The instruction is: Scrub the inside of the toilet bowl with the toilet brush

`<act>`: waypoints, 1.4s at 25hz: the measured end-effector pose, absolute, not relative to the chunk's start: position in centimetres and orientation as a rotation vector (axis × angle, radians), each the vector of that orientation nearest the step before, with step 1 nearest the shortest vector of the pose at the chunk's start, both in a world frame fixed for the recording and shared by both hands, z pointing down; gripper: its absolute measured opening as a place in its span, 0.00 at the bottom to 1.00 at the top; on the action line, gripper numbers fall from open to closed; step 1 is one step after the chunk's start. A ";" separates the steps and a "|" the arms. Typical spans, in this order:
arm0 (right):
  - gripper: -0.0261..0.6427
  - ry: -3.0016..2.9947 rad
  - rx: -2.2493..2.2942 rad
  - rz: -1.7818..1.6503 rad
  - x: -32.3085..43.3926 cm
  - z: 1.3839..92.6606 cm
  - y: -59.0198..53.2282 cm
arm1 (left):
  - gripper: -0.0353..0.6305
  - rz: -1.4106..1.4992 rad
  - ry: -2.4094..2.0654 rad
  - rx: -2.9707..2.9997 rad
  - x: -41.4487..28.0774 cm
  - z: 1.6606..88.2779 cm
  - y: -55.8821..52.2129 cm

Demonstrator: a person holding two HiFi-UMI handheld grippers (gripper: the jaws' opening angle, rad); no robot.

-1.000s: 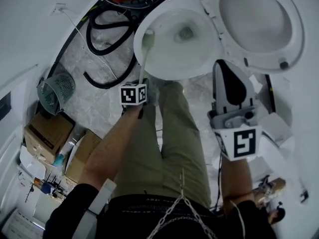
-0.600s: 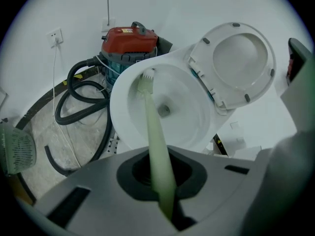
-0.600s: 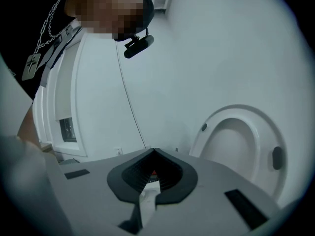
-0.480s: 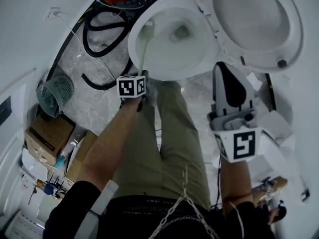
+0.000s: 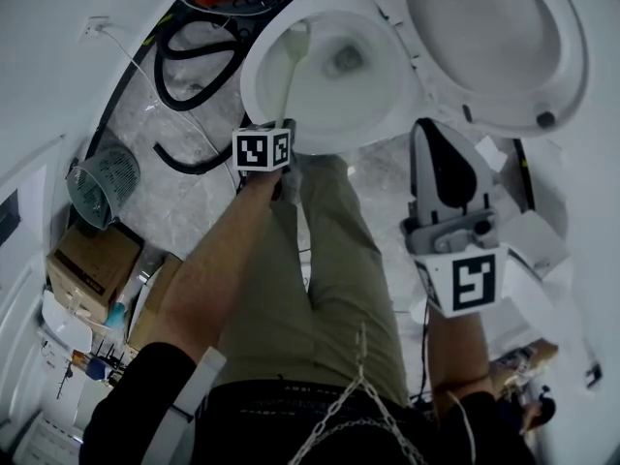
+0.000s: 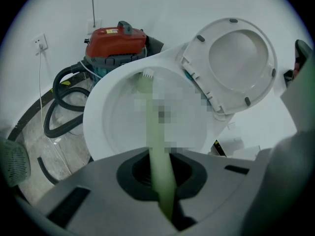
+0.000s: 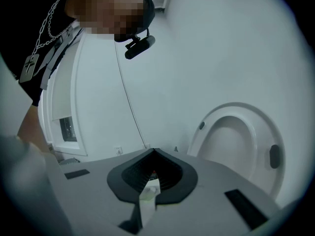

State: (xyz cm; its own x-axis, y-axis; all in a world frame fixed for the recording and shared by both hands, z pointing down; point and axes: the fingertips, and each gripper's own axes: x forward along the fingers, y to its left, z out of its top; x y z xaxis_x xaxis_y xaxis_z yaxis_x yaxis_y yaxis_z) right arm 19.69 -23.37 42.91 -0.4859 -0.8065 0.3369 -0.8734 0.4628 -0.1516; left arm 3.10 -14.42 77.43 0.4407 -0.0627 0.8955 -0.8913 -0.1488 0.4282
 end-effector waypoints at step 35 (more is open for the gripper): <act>0.04 -2.450 1.495 0.504 20.5 43.8 -20.7 | 0.05 1.120 -0.294 1.768 15.5 77.4 -12.4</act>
State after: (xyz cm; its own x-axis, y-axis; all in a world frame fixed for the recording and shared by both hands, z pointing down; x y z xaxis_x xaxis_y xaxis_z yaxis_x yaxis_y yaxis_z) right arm 20.48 -20.68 43.78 -0.4546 -0.8125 0.3649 -0.8906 0.4215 -0.1711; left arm 15.50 -12.38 77.41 0.5450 0.2772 0.7913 -0.6304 -0.4869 0.6047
